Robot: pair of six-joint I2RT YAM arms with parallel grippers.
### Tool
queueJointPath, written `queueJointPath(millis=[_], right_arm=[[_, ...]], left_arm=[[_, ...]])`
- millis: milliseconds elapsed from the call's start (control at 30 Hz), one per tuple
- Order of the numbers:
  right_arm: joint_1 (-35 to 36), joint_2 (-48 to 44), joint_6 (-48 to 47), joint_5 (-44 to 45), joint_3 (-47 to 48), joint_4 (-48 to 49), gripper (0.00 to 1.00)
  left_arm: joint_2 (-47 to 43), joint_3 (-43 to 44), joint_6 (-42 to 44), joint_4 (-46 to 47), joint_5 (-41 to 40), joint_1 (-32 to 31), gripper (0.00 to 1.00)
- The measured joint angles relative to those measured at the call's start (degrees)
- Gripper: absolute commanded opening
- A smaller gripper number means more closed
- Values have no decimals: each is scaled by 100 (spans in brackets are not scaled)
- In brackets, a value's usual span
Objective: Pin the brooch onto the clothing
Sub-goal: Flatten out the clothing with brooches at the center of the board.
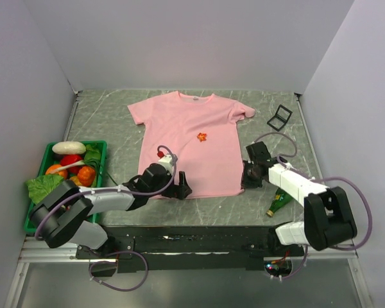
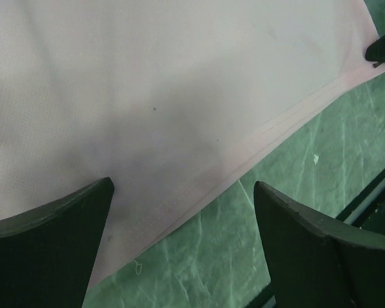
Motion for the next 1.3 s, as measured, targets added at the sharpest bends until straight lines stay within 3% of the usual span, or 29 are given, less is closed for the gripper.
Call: queueJointPath(millis=[100, 267, 400, 433, 533, 733, 933, 1100, 1300], right_arm=[[2, -396, 103, -319, -245, -87, 1], [7, -1172, 249, -535, -466, -529, 18], [11, -1766, 256, -424, -208, -1097, 43], [11, -1810, 210, -345, 9, -1266, 59], [-37, -1751, 94, -153, 761, -1467, 77], [-555, -866, -284, 13, 2037, -1217, 81], [-981, 986, -597, 2, 3058, -640, 75], [-1019, 1512, -737, -153, 3174, -420, 73], [-1005, 1626, -756, -407, 2957, -116, 70]], left_arm=[[-273, -188, -166, -116, -66, -103, 96], [-874, -411, -352, -656, -282, -186, 96], [-1403, -284, -267, -1451, -577, -304, 97], [-1499, -164, -203, -1644, -643, -334, 96], [-1626, 435, -2, -2085, -850, -444, 96], [-1266, 1478, 201, -1720, -892, -914, 97], [905, 3130, 621, -1259, -702, -1714, 96], [1974, 3917, 905, -1305, -568, -2000, 96], [2302, 4404, 1040, -1585, -734, -1967, 96]])
